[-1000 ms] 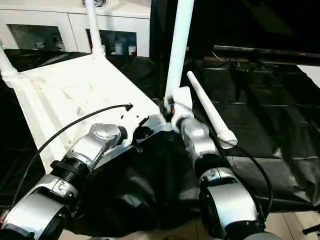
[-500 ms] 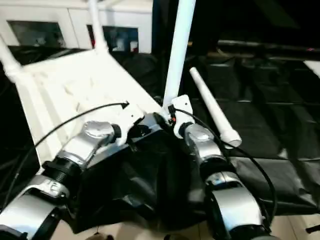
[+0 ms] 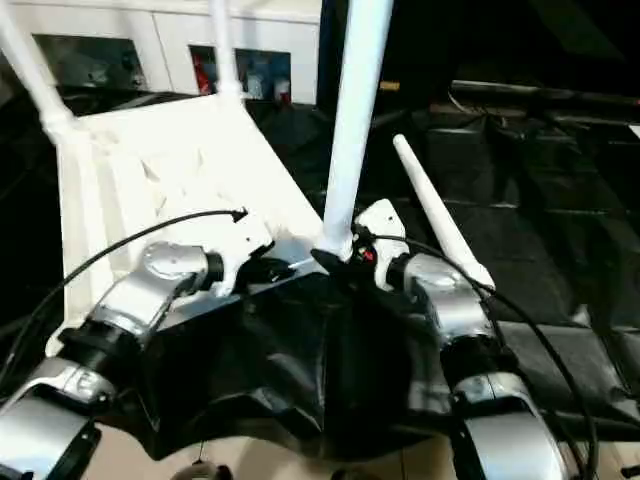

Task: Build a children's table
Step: Insert table leg to table base

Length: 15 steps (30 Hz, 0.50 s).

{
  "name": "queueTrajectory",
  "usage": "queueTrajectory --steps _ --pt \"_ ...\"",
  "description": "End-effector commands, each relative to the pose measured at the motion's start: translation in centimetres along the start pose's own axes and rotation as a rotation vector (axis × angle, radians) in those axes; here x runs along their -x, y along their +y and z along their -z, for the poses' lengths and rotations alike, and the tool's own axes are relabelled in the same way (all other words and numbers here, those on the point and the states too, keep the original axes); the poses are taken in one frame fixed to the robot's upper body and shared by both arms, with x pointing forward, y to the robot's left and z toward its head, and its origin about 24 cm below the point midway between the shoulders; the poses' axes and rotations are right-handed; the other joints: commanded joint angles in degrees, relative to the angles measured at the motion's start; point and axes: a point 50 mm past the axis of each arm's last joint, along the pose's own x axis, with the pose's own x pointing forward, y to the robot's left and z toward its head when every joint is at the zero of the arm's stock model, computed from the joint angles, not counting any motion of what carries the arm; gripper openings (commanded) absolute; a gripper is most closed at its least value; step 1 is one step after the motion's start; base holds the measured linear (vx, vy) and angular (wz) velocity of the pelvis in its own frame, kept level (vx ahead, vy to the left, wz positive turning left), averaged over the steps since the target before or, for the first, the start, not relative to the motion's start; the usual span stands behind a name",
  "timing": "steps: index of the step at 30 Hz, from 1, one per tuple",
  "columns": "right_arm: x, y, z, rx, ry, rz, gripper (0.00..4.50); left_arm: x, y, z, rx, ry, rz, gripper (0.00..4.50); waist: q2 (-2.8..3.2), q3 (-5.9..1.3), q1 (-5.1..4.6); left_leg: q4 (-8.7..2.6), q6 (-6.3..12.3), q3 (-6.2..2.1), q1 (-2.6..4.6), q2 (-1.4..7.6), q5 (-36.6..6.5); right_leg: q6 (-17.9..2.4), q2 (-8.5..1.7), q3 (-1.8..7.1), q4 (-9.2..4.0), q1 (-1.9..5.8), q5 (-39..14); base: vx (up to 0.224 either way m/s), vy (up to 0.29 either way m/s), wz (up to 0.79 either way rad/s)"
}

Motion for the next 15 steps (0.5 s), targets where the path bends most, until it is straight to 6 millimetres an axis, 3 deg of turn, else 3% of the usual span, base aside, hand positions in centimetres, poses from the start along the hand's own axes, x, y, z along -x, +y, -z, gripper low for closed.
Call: queueTrajectory --steps 1,7,15 --pt "0.3 0.5 0.1 0.009 0.025 -0.051 3.96 0.1 -0.6 -1.5 -0.072 -0.062 0.069 0.00 0.09 -4.26 -0.01 -3.19 3.17 -0.80 1.30 1.92 -10.9 -12.4 -4.19 2.42 -3.37 3.52 -8.2 0.000 0.000 0.00" --pt "0.9 0.9 0.1 0.013 0.047 -0.100 3.96 0.7 -0.9 -1.2 -0.088 -0.051 0.125 0.00 0.11 -4.20 0.26 -3.19 2.68 -0.76 1.38 1.89 -11.2 -12.5 -4.15 2.35 -3.42 3.40 -8.7 0.000 0.000 0.00" --pt "0.1 1.8 0.3 -0.018 0.044 -0.116 3.30 0.9 -1.4 -1.1 -0.083 -0.046 0.151 0.00 0.08 -4.34 0.27 -3.13 2.01 -0.82 1.38 1.87 -10.6 -12.0 -4.25 2.36 -3.23 3.43 -8.6 0.000 0.000 0.00"
